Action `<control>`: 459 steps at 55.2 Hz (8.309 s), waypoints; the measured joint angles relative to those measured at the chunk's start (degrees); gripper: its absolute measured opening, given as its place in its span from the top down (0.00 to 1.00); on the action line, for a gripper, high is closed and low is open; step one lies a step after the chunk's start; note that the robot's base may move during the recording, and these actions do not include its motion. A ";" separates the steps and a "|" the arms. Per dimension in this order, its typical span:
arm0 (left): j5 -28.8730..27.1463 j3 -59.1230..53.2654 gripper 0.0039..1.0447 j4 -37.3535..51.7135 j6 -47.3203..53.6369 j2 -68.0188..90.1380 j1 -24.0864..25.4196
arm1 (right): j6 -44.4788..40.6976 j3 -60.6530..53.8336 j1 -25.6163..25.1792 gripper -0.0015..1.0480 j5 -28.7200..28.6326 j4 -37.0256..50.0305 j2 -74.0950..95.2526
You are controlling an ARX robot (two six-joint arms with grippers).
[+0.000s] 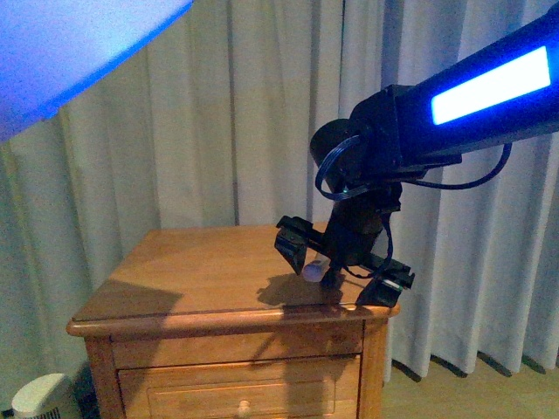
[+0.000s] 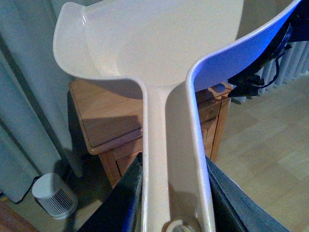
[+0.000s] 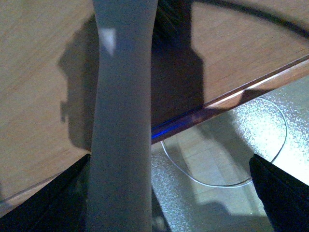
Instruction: Clean up trash
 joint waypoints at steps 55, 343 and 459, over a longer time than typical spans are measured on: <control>0.00 0.00 0.73 0.00 0.00 0.00 0.00 | -9.14 -8.59 -0.37 0.81 6.23 7.63 -5.70; 0.02 -0.24 0.73 0.07 0.26 -0.35 0.28 | -9.88 -82.64 27.74 0.81 51.45 9.70 -93.20; 1.20 18.12 0.73 -5.44 53.57 52.89 -2.21 | -9.88 -82.64 27.61 0.81 51.69 9.70 -93.42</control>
